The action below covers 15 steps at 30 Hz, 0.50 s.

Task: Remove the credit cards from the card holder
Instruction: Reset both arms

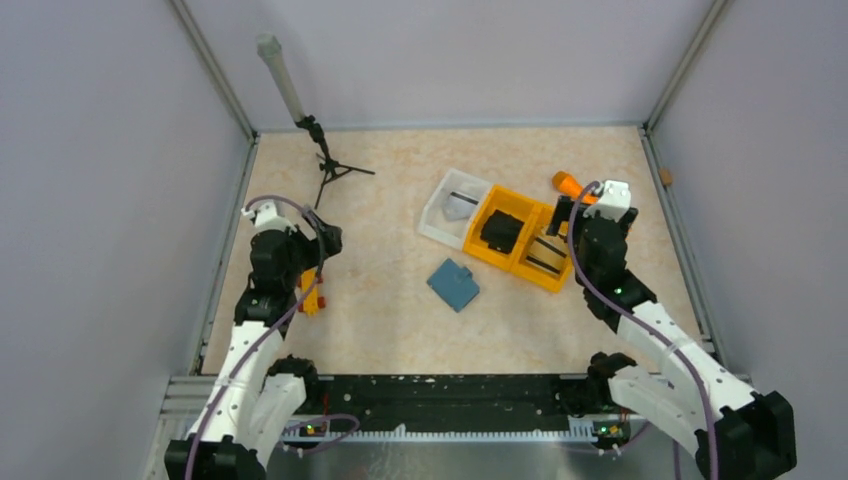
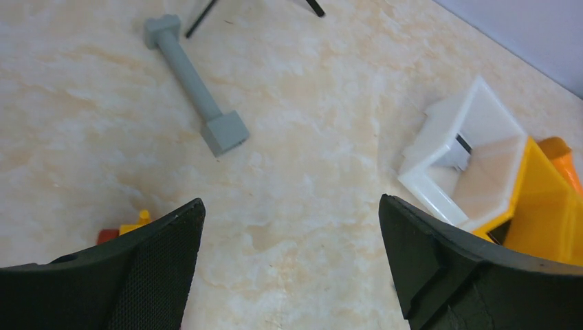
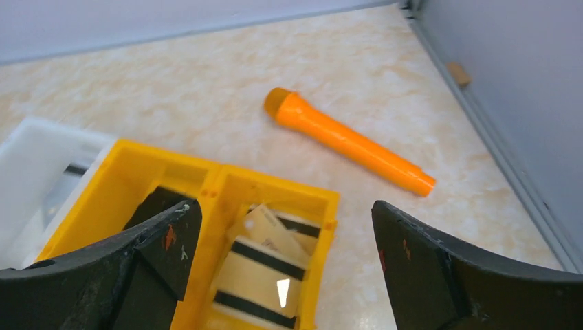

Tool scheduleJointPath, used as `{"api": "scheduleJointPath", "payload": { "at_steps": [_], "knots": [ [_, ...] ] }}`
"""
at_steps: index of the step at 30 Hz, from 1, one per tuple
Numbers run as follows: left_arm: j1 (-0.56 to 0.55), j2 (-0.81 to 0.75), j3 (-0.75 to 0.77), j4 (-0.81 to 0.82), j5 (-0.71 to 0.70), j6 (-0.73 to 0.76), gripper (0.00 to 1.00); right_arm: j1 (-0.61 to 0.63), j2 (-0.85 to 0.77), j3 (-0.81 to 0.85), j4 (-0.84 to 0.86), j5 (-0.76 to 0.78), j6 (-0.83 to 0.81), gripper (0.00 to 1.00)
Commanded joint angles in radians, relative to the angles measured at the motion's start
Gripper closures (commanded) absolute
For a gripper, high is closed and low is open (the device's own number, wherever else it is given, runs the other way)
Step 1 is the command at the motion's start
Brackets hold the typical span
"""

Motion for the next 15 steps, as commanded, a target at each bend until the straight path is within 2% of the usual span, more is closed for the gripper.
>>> {"api": "scheduleJointPath", "payload": {
  "at_steps": [1, 4, 6, 10, 15],
  "knots": [
    [0.004, 0.010, -0.063, 0.220, -0.203, 0.173, 0.01, -0.074, 0.012, -0.066, 0.196, 0.168, 0.014, 0.01],
    [0.005, 0.002, -0.137, 0.375, -0.290, 0.246, 0.01, -0.133, 0.027, -0.124, 0.290, 0.150, 0.012, 0.01],
    [0.004, 0.014, -0.179, 0.468, -0.332, 0.288, 0.01, -0.214, 0.052, -0.142, 0.301, 0.121, 0.060, 0.01],
    [0.009, 0.122, -0.224, 0.650, -0.414, 0.360, 0.01, -0.334, 0.118, -0.178, 0.361, 0.120, 0.063, 0.01],
    [0.031, 0.282, -0.230, 0.782, -0.442, 0.408, 0.01, -0.353, 0.197, -0.337, 0.683, -0.011, -0.061, 0.02]
  ]
}}
